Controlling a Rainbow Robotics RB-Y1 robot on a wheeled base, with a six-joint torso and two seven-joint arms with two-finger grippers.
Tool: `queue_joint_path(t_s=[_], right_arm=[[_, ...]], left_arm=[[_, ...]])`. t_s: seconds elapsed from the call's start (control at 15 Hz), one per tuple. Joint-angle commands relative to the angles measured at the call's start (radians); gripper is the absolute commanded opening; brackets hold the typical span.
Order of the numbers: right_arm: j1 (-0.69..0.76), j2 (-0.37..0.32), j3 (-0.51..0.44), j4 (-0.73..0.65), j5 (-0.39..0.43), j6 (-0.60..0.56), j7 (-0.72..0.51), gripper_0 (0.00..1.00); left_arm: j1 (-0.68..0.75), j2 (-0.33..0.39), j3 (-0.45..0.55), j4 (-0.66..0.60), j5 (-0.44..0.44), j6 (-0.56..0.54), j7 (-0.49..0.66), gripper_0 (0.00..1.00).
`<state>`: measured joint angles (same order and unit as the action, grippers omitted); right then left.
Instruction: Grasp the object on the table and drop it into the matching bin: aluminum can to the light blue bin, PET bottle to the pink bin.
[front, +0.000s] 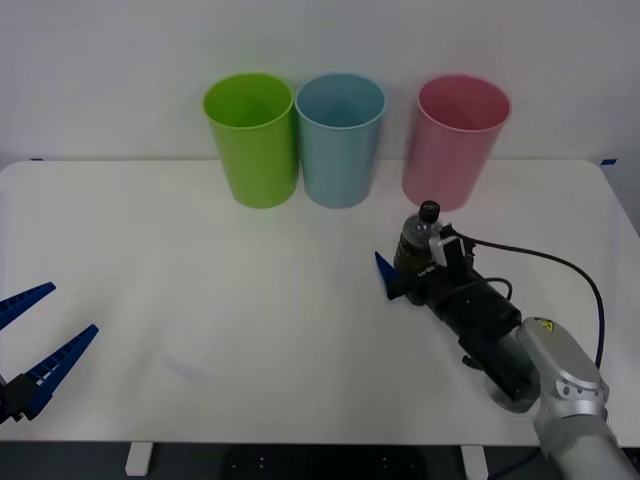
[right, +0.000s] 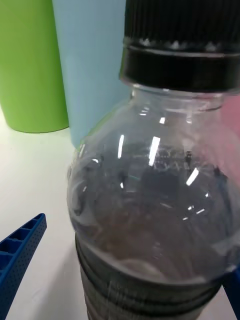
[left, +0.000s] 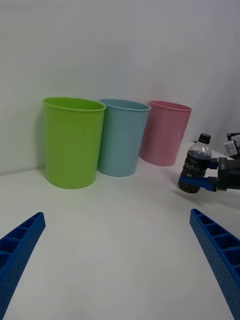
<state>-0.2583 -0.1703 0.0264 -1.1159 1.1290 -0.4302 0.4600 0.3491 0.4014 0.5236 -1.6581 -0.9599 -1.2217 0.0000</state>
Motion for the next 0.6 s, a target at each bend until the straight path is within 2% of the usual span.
queue_joint_path(t_s=[0.07, 0.2, 0.27, 0.33, 0.4, 0.6], right_arm=[[-0.004, 0.0, 0.001, 0.002, 0.0, 0.01, 0.0, 1.0], [-0.002, 0.0, 0.0, 0.002, 0.0, 0.018, 0.0, 1.0], [-0.002, 0.0, 0.0, 0.002, 0.0, 0.019, 0.0, 0.83], [-0.002, 0.0, 0.0, 0.002, -0.003, 0.016, 0.002, 0.12], [-0.002, 0.0, -0.002, 0.002, -0.005, 0.016, 0.002, 0.0], [-0.004, 0.0, -0.002, 0.004, -0.017, 0.018, 0.002, 0.0]], left_arm=[[0.0, 0.0, 0.0, 0.0, 0.0, 0.0, 0.0, 1.0], [0.0, 0.0, 0.0, 0.0, 0.0, 0.0, 0.0, 1.0], [0.0, 0.0, 0.0, 0.0, 0.0, 0.0, 0.0, 1.0], [0.0, 0.0, 0.0, 0.0, 0.0, 0.0, 0.0, 1.0], [0.0, 0.0, 0.0, 0.0, 0.0, 0.0, 0.0, 1.0], [0.0, 0.0, 0.0, 0.0, 0.0, 0.0, 0.0, 1.0]])
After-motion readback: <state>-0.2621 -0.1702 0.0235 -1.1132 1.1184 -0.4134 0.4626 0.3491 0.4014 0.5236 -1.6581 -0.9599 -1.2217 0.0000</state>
